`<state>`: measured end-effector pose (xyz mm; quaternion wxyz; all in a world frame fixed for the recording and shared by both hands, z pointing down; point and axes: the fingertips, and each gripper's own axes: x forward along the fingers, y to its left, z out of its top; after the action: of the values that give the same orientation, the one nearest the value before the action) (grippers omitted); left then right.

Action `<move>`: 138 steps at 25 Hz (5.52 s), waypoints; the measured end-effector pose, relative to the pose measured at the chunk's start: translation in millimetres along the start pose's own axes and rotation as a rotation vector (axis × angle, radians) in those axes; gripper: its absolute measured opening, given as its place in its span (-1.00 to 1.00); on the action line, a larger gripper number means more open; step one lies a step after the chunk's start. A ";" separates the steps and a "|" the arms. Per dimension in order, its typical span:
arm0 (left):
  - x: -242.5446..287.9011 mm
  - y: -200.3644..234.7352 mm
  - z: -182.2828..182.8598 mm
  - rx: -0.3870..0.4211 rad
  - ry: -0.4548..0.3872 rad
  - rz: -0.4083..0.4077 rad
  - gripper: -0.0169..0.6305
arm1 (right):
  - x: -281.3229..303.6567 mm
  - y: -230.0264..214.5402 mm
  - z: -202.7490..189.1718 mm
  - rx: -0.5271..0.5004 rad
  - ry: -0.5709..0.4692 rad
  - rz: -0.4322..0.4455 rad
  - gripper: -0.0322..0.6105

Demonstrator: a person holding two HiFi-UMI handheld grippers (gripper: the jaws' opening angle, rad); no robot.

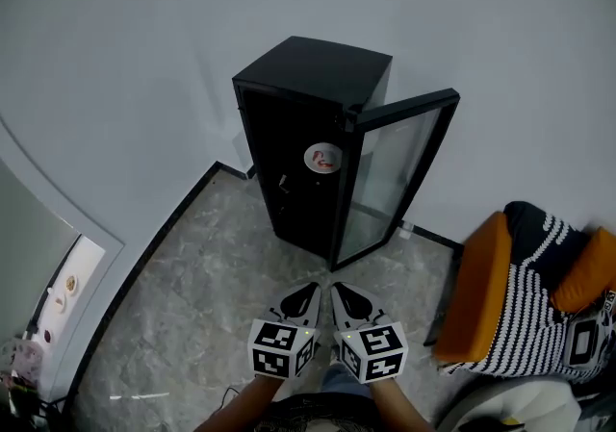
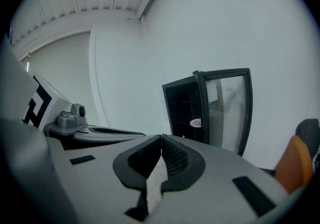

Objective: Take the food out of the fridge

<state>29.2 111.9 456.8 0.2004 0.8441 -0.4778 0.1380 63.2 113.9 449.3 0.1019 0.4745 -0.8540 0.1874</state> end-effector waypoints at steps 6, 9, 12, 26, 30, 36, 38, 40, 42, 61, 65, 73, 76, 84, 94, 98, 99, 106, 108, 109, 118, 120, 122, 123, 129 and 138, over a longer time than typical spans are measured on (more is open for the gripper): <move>44.6 6.7 19.9 -0.015 0.007 0.041 -0.90 | 25.0 -37.5 16.4 0.006 0.011 0.039 -0.83; 66.9 3.7 30.0 -0.026 0.008 0.048 -0.90 | 34.7 -57.8 25.7 0.009 0.011 0.053 -0.83; 82.6 2.4 38.6 -0.033 0.007 0.061 -0.90 | 41.5 -73.3 35.0 0.010 0.006 0.069 -0.83; 124.8 8.9 54.6 -0.045 0.010 0.103 -0.90 | 63.6 -107.0 48.6 0.019 -0.001 0.108 -0.83; 135.5 19.9 58.2 -0.062 -0.004 0.112 -0.90 | 77.3 -110.1 50.2 0.002 0.003 0.117 -0.83; 153.1 50.0 67.4 -0.086 -0.025 0.122 -0.90 | 111.9 -106.3 58.2 -0.029 0.010 0.136 -0.83; 161.3 61.2 70.4 -0.097 -0.026 0.120 -0.90 | 125.4 -106.8 62.3 -0.040 0.014 0.136 -0.83; 170.9 73.3 75.2 -0.106 -0.027 0.116 -0.90 | 139.5 -109.4 67.4 -0.048 0.020 0.128 -0.83; 180.2 86.6 79.6 -0.117 -0.028 0.106 -0.90 | 153.0 -111.2 72.0 -0.052 0.025 0.116 -0.83; 273.4 218.4 90.5 -0.465 -0.061 -0.166 -0.90 | 289.2 -108.2 107.5 -0.082 0.098 -0.039 -0.83; 293.2 245.4 85.5 -0.527 -0.075 -0.213 -0.89 | 312.2 -105.0 114.2 -0.102 0.113 -0.065 -0.83; 332.9 280.5 65.3 -0.673 -0.056 -0.371 -0.89 | 342.1 -110.9 125.3 -0.133 0.127 -0.152 -0.83; 348.5 290.4 58.1 -0.739 -0.049 -0.398 -0.89 | 349.3 -115.4 129.0 -0.137 0.129 -0.179 -0.83; 383.6 301.5 32.0 -0.842 -0.010 -0.441 -0.86 | 359.0 -129.8 129.7 -0.144 0.139 -0.245 -0.83; 415.1 308.1 21.3 -0.878 0.013 -0.444 -0.65 | 370.2 -141.9 128.1 -0.151 0.142 -0.282 -0.83; 425.1 307.9 17.2 -0.912 0.021 -0.441 -0.58 | 373.1 -145.8 127.3 -0.152 0.139 -0.288 -0.83; 427.5 308.2 16.7 -0.920 0.026 -0.436 -0.58 | 373.8 -146.1 127.2 -0.152 0.138 -0.290 -0.83; 444.9 307.1 9.1 -0.957 0.085 -0.380 -0.58 | 375.3 -153.2 124.6 -0.145 0.140 -0.313 -0.83; 448.7 306.3 8.0 -0.976 0.094 -0.376 -0.58 | 375.5 -155.4 124.7 -0.145 0.139 -0.320 -0.83; 450.1 305.7 7.6 -0.988 0.100 -0.374 -0.58 | 375.4 -156.1 124.7 -0.144 0.138 -0.323 -0.83; 455.9 300.7 8.9 -1.099 0.154 -0.339 -0.81 | 373.4 -159.4 125.7 -0.141 0.133 -0.338 -0.83; 455.2 301.2 8.3 -1.127 0.154 -0.341 -0.82 | 373.2 -159.4 125.9 -0.138 0.130 -0.340 -0.83; 453.6 302.1 9.6 -1.159 0.144 -0.352 -0.85 | 373.5 -158.9 126.0 -0.134 0.130 -0.340 -0.83; 453.2 302.5 10.9 -1.173 0.136 -0.360 -0.87 | 373.8 -158.8 126.0 -0.132 0.131 -0.340 -0.83; 447.9 306.1 13.5 -1.218 0.093 -0.387 -0.89 | 372.8 -157.8 126.4 -0.111 0.132 -0.330 -0.83; 413.8 314.2 25.6 -1.232 0.038 -0.369 -0.89 | 367.0 -148.0 131.1 -0.089 0.144 -0.285 -0.83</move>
<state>-31.5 -356.6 674.7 0.6775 0.6398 -0.3128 -0.1837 -4.8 -295.1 492.4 0.2095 0.5712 -0.7759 0.1667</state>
